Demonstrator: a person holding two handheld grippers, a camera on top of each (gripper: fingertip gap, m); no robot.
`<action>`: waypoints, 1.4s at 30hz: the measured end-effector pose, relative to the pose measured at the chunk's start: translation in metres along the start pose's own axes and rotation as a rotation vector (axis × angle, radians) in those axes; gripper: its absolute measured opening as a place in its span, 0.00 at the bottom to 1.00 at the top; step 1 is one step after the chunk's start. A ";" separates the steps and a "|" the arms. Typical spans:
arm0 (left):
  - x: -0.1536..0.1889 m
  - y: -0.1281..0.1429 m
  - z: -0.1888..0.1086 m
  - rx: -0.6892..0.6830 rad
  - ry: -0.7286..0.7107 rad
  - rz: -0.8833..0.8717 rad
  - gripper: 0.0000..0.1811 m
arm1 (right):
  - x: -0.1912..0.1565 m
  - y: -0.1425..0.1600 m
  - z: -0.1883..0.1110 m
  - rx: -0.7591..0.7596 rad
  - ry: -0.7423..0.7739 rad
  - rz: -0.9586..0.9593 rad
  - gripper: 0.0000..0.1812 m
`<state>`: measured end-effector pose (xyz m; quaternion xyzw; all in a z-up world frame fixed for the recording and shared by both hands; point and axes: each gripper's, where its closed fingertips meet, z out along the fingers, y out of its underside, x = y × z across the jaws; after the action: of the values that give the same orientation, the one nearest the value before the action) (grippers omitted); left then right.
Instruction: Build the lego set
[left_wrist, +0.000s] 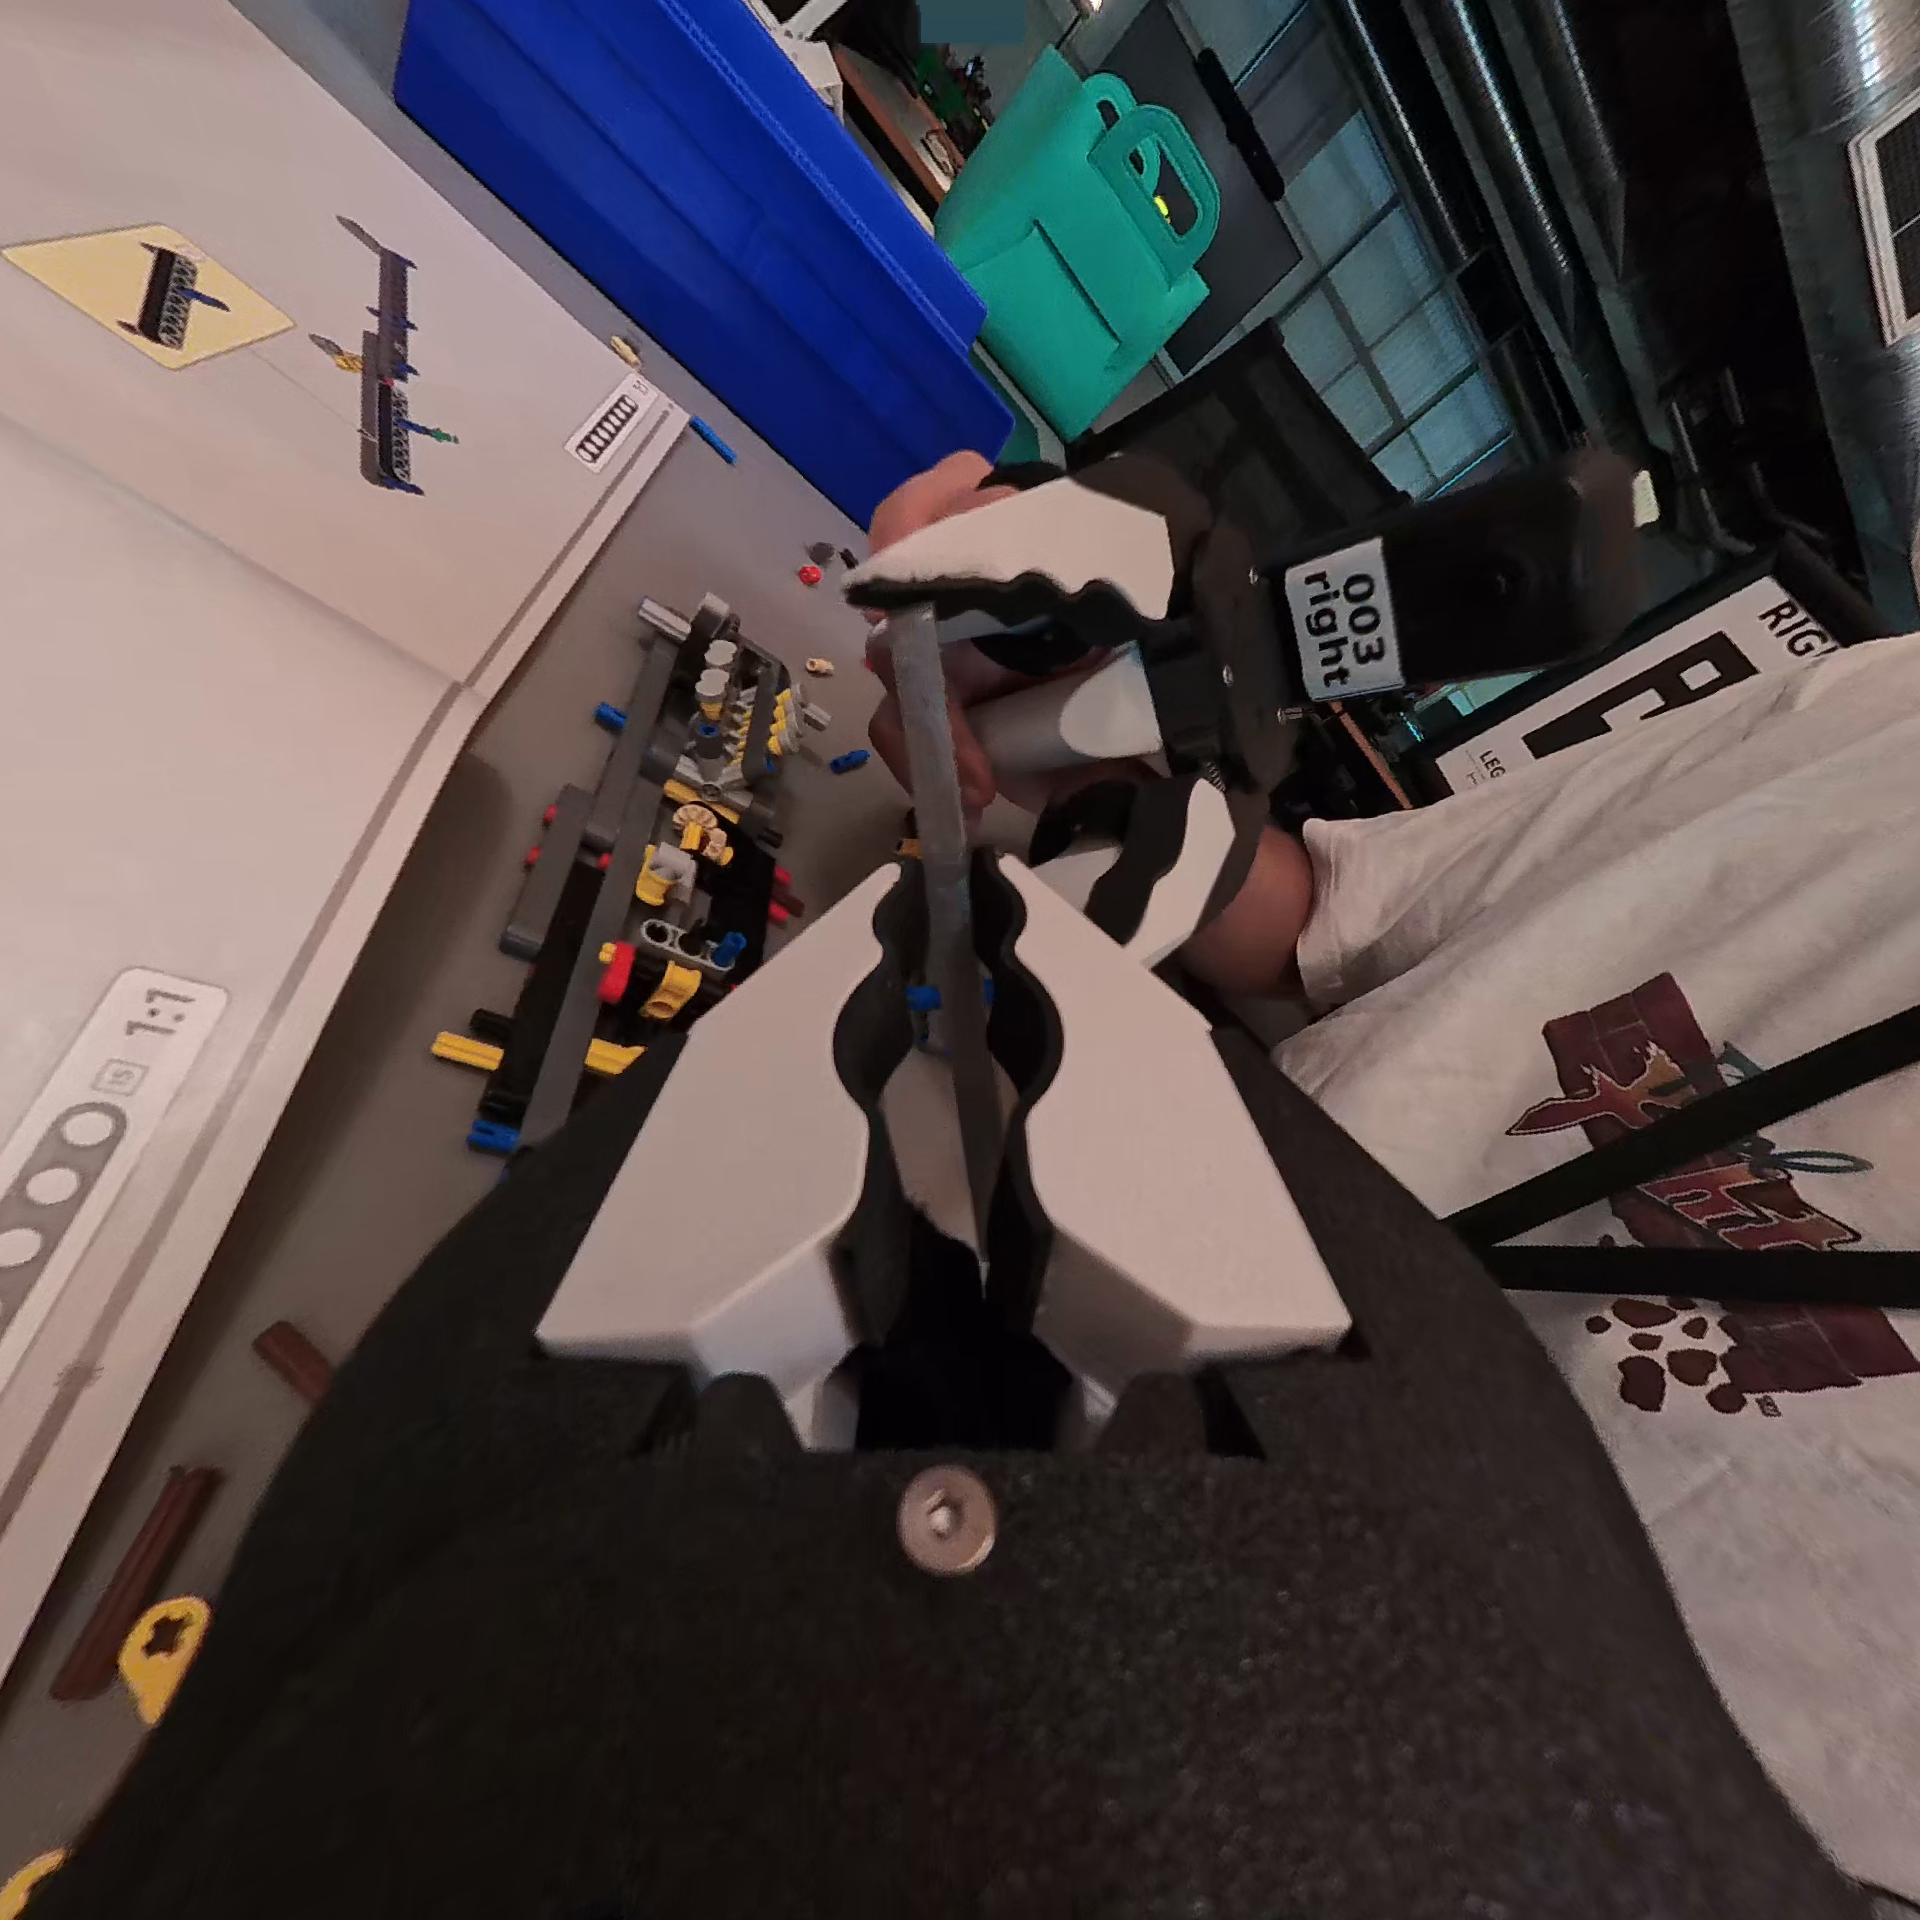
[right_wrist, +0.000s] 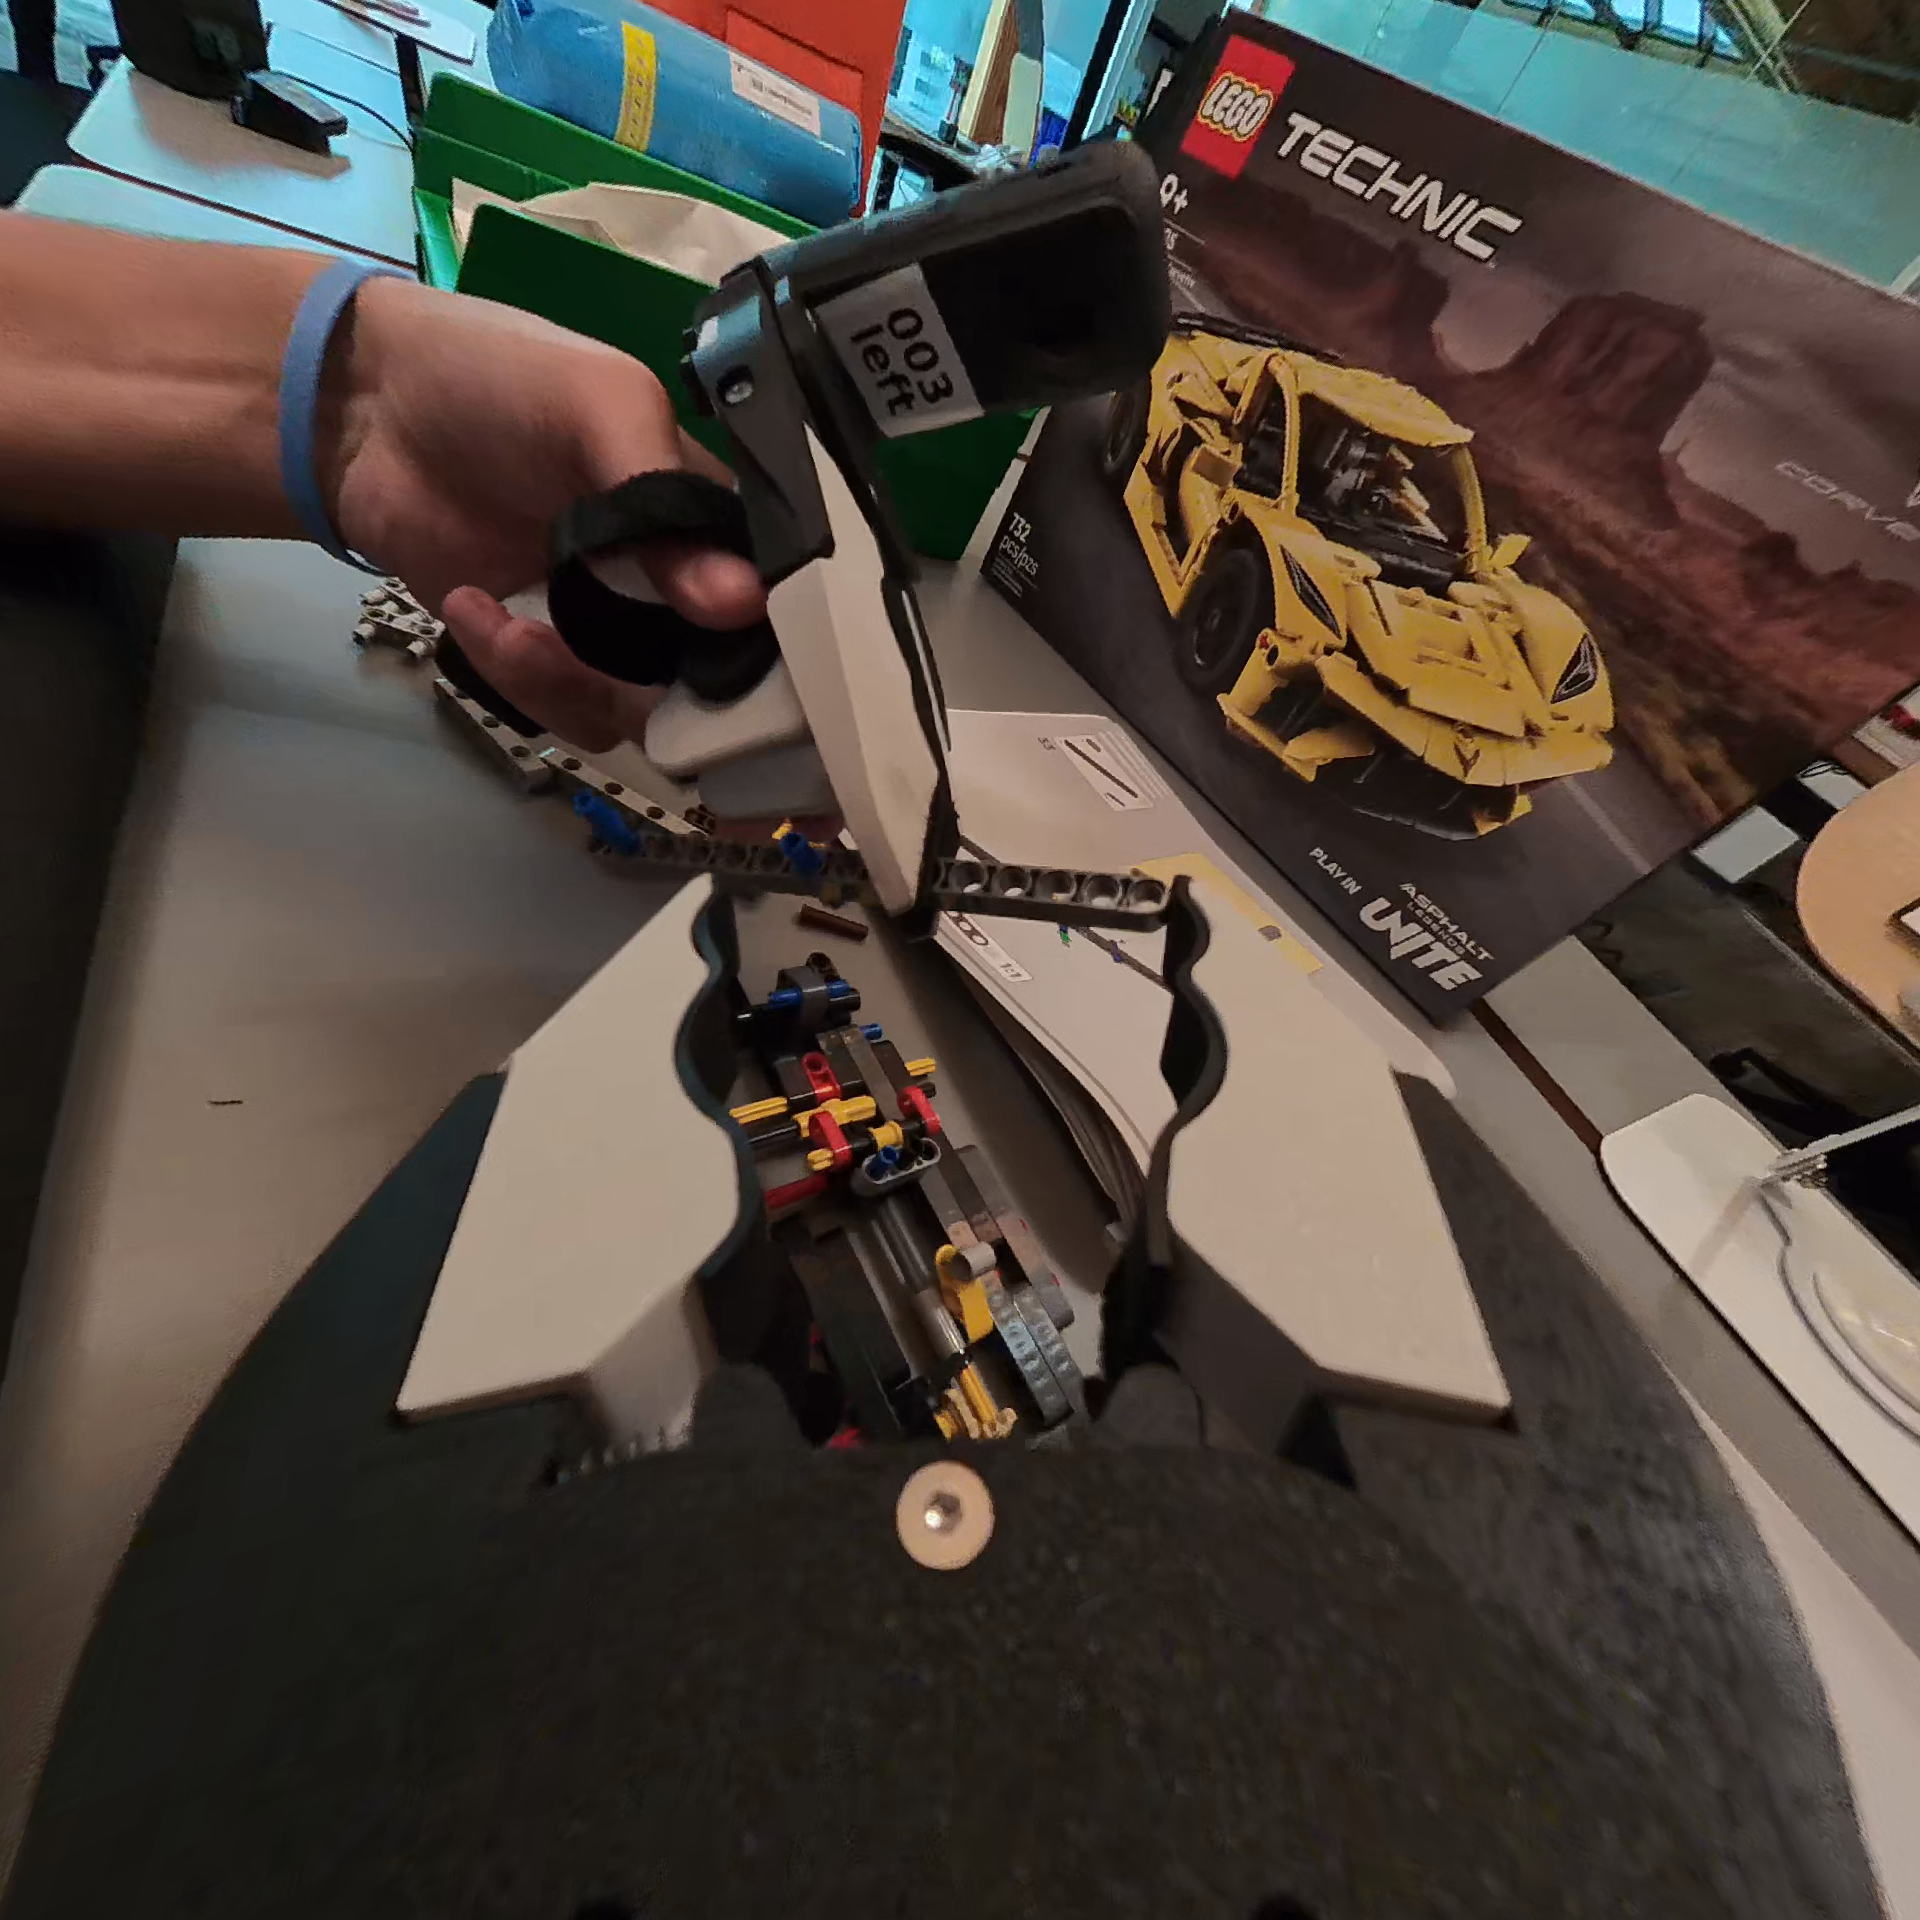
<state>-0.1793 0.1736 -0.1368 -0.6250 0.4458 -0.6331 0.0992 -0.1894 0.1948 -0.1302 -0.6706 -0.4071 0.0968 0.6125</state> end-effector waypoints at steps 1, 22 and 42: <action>0.000 0.000 0.000 0.002 0.002 0.005 0.04 | 0.001 0.002 0.000 -0.007 0.003 -0.002 0.45; -0.004 -0.008 0.005 0.054 -0.035 0.021 0.04 | -0.009 0.003 0.006 -0.040 0.015 -0.040 0.34; -0.029 -0.021 -0.015 0.100 -0.230 0.102 0.04 | 0.036 0.001 -0.011 0.082 0.003 0.504 0.20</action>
<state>-0.1779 0.2116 -0.1401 -0.6642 0.4304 -0.5730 0.2128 -0.1589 0.2104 -0.1153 -0.7256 -0.2222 0.2619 0.5963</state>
